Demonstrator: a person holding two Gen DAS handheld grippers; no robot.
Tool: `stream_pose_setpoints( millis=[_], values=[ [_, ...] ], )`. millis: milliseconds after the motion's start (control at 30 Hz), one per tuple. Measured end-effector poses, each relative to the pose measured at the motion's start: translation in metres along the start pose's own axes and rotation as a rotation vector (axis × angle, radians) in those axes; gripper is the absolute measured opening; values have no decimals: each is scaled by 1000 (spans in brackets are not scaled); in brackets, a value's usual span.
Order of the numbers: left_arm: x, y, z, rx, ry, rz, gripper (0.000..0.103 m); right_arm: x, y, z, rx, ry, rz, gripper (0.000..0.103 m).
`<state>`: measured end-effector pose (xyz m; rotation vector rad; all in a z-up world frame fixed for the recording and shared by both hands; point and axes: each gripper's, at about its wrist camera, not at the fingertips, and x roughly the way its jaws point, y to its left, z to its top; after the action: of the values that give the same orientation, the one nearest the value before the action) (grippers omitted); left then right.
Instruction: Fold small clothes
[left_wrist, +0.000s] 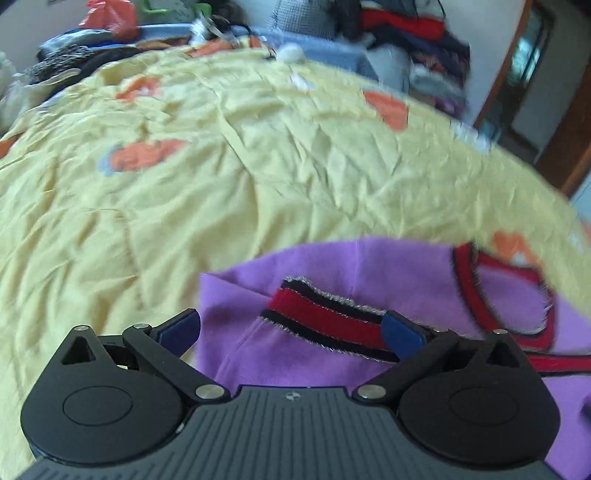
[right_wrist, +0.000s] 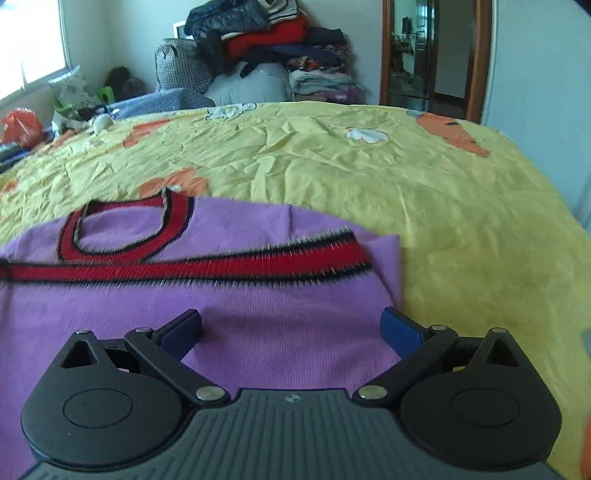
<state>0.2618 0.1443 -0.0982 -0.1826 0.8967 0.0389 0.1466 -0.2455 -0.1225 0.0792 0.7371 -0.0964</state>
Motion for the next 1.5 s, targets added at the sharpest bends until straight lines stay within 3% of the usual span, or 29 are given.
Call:
stream_pose_setpoints(
  millis=[67, 133, 200, 267, 333, 400, 500, 567, 633, 700, 767, 867, 1000, 1067, 1133, 1300, 1500],
  values=[
    [-24, -3, -19, 19, -6, -68, 103, -25, 11, -23, -45, -6, 46, 103],
    [-50, -11, -53, 79, -29, -90, 103, -46, 23, -47, -101, -11, 99, 103],
    [-67, -18, -94, 130, -11, -102, 103, -56, 38, -70, -184, 8, 72, 103],
    [-76, -22, -132, 175, 3, -96, 103, -70, 34, -88, -186, -30, 58, 103],
    [-86, -27, -162, 267, 0, -41, 103, -77, 25, -86, -142, 20, 68, 103],
    [-104, -31, -182, 341, -64, 8, 103, -84, 23, -79, -114, 24, 52, 103],
    [-106, -29, -189, 352, -26, -27, 103, -92, 39, -67, -76, -23, 130, 103],
    [-102, -17, -188, 327, -19, -68, 103, -83, 57, -62, -95, -4, 183, 103],
    [-103, -12, -187, 387, -4, -89, 103, -68, 75, -67, -187, 57, 42, 103],
    [-111, -3, -183, 371, 16, -138, 103, -68, 69, -75, -158, 50, 53, 103],
    [-112, 15, -167, 313, 1, -238, 103, -71, 65, -75, -108, 76, 49, 103],
    [-88, 39, -125, 231, -18, -241, 103, -80, 84, -77, -157, 42, 46, 103],
    [-32, 63, -67, 111, 43, -313, 103, -94, 123, -87, -223, 4, 99, 103],
    [-16, 64, -45, 115, 17, -265, 103, -101, 147, -94, -285, -15, 105, 103],
    [-1, 64, -27, 122, 27, -278, 103, -107, 166, -101, -332, -28, 111, 103],
    [24, 65, 4, 107, 46, -380, 103, -112, 193, -109, -383, -33, 153, 103],
    [38, 70, 15, 97, 81, -531, 101, -127, 206, -106, -370, -116, 203, 103]
  ],
)
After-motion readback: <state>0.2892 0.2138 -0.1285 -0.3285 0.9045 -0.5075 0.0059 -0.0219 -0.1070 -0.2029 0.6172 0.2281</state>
